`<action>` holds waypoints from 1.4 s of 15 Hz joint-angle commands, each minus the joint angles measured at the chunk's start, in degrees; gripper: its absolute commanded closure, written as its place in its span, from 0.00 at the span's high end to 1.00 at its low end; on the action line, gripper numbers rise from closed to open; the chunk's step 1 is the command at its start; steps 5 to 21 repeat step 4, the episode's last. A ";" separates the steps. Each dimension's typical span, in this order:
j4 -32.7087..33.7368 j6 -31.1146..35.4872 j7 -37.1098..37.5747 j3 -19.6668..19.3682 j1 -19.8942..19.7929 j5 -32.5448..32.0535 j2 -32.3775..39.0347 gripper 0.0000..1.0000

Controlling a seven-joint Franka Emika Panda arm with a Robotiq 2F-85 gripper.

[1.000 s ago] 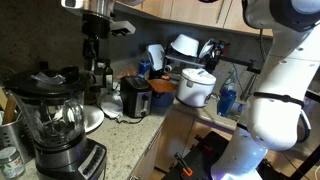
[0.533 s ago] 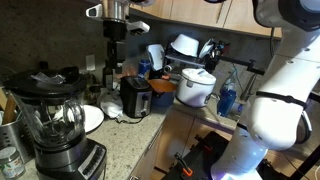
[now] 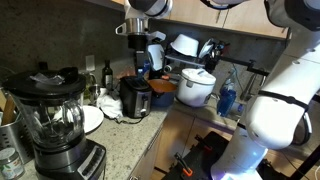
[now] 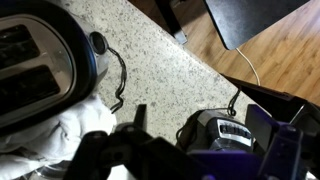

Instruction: Put the black lid on the top of the blender

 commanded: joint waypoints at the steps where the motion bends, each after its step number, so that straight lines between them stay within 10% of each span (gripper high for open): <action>1: -0.27 -0.13 0.08 -0.23 -0.02 -0.01 -0.24 1.00; 21: -0.51 -0.13 0.70 -0.12 0.12 -0.02 -0.62 1.00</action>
